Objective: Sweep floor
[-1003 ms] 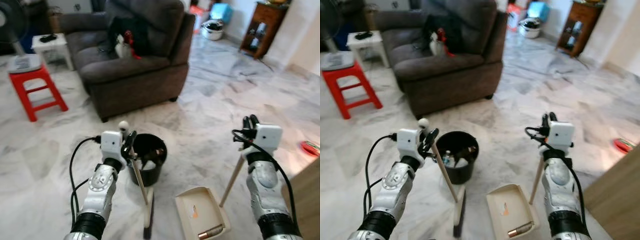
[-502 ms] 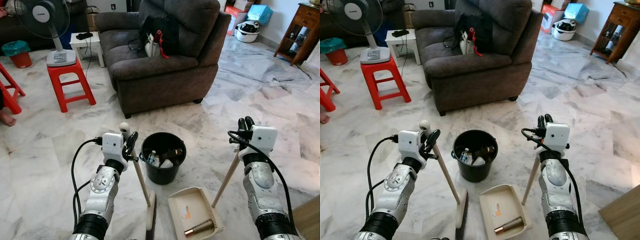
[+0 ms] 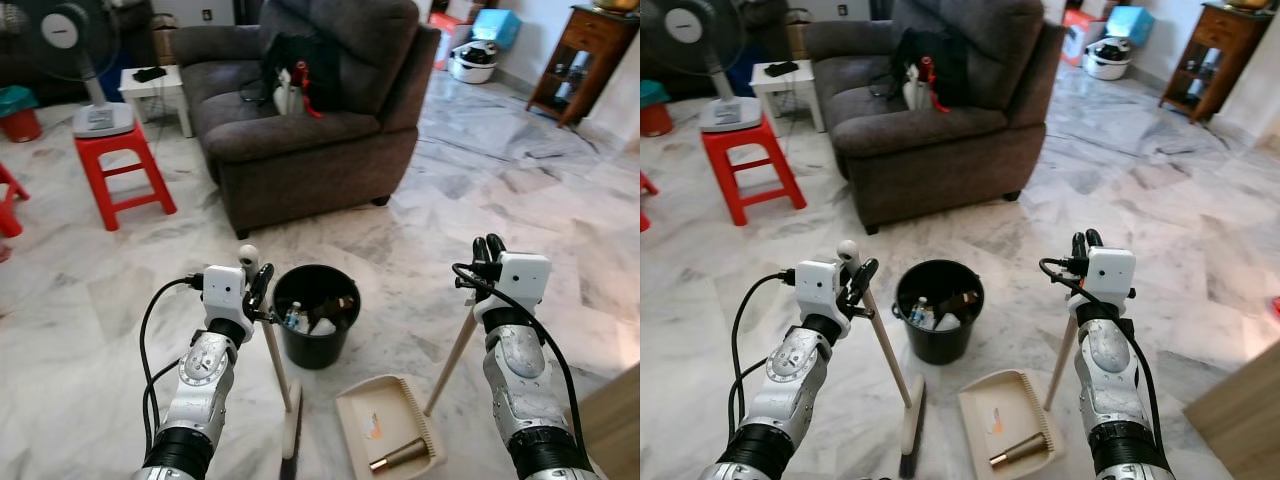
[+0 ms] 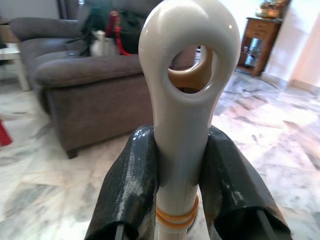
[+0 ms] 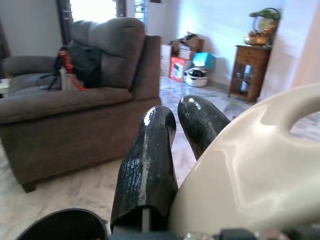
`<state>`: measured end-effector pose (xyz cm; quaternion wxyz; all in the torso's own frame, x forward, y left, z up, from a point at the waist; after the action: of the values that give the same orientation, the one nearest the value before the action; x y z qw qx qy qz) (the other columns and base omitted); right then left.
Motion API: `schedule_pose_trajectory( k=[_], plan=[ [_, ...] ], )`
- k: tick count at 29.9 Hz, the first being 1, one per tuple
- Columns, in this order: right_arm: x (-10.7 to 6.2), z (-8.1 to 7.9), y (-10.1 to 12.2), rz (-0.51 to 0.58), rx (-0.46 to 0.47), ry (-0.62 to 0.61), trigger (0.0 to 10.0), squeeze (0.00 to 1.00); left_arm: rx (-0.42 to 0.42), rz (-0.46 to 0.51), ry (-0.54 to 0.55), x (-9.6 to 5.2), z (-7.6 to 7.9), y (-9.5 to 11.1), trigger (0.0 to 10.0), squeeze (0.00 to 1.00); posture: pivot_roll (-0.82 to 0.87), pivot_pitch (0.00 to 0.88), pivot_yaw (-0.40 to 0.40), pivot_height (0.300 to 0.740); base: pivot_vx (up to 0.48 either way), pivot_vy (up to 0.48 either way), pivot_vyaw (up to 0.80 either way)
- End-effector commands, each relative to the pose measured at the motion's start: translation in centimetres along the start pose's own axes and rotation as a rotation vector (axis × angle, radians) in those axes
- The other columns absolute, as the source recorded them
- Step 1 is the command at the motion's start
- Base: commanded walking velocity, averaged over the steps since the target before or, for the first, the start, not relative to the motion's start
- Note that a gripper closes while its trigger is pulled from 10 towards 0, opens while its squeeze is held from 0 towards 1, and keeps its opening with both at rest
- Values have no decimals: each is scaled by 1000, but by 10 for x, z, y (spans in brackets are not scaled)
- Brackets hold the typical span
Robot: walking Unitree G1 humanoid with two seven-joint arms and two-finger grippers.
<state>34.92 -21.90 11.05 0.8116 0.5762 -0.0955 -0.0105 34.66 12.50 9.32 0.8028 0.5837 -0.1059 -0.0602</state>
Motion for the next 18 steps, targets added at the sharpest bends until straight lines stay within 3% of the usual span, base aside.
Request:
schedule_pose_trajectory(
  k=[1,13,18],
  plan=[
    [6,5,12,47,-7,-18,10000,0,11,23,-36,2,9,3,10000,0,44,0,-48,740,0,-292,0],
    [7,6,11,44,-12,-18,10000,0,-33,7,-48,1,16,-2,10000,0,49,0,-60,740,0,-291,0],
    [7,5,11,39,-12,-18,10000,0,-62,5,-18,0,10,-2,10000,0,50,0,-61,740,0,0,0]
  ],
)
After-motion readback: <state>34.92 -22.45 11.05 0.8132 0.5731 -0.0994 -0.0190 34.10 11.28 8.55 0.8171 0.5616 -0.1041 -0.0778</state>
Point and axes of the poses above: a point about 5 cm out from each wrist's last joint towards the gripper, its own x axis pointing out of the wrist towards the gripper, its own y axis along the axis of the wrist's last joint, z = x × y, the point moved 3 cm from there along x, pointing out of the wrist towards the gripper, and after that the axes turned 15 degrees about -x, right-handed, at the moved point
